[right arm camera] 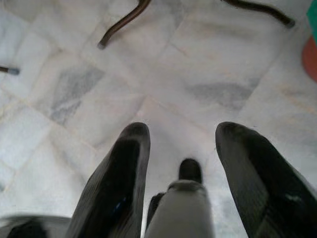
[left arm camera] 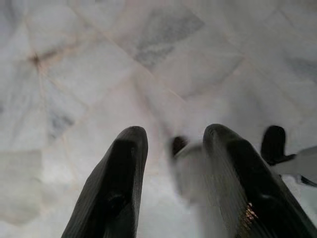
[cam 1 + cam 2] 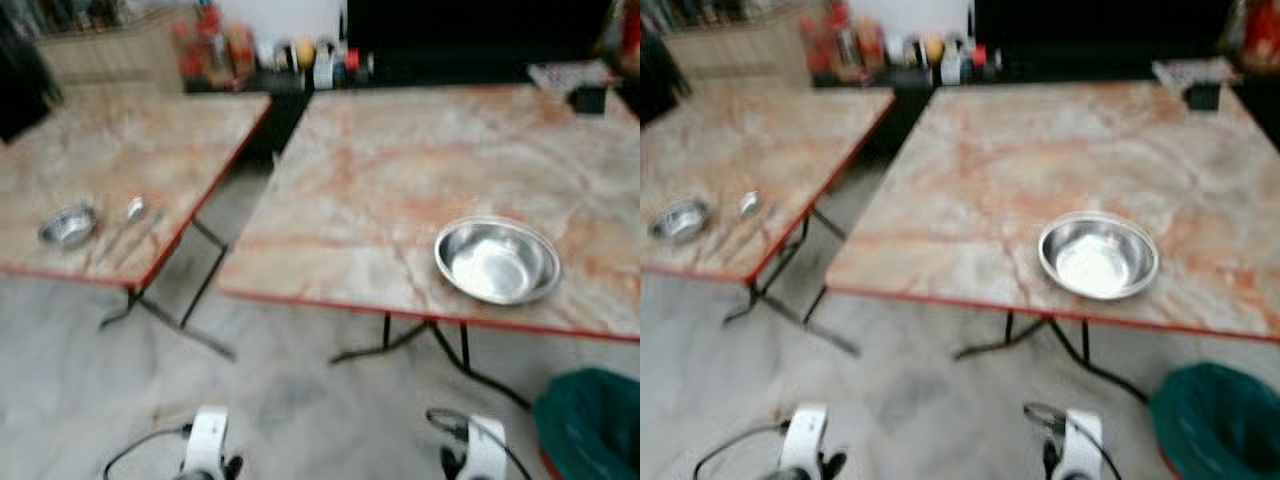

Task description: Setting the table

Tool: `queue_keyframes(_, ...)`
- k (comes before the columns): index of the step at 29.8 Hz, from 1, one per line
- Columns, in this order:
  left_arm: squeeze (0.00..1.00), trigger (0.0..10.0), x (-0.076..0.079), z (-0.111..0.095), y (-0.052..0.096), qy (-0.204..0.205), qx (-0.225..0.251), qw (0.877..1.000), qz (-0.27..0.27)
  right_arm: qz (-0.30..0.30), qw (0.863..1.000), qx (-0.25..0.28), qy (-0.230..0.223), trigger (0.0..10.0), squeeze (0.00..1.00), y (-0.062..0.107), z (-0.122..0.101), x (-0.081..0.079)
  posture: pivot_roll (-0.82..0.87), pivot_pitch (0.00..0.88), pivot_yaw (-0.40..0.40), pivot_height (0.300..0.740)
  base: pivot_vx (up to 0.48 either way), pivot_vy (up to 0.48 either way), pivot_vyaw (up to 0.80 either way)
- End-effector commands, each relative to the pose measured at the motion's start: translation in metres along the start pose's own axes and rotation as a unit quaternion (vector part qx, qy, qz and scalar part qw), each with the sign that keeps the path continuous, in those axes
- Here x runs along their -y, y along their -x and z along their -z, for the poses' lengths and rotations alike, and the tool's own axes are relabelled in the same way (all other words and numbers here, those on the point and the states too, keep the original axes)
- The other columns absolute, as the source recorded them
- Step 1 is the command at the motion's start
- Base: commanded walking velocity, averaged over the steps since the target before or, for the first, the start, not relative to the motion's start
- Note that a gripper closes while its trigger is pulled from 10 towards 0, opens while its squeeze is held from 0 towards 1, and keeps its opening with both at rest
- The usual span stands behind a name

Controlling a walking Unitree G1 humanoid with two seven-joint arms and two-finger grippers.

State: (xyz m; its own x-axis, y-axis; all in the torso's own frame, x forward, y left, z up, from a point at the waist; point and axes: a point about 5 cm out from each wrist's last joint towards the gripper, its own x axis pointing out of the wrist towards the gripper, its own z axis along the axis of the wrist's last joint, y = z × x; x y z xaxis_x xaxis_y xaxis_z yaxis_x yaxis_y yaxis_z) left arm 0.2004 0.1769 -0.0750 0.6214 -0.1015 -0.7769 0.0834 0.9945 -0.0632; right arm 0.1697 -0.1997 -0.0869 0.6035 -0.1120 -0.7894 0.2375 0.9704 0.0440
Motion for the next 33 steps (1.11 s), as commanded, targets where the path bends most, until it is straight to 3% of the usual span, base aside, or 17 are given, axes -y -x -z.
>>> queue_keyframes(1,0.00,10.0,-0.0107,0.0070,0.0035,-0.006,-0.010,1.000,-0.014,-0.012,1.000,0.002,-0.008,10.0,0.00,-0.0008,-0.0004,-0.0107,-0.02,0.021,0.117,0.740,0.000,0.461,0.00)
queue_keyframes(33,0.00,10.0,-0.0106,0.0068,0.0035,-0.013,-0.011,1.000,-0.013,-0.018,1.000,0.005,-0.014,10.0,0.00,-0.0007,0.0003,-0.0164,0.00,0.000,0.128,0.740,0.000,0.472,-0.07)
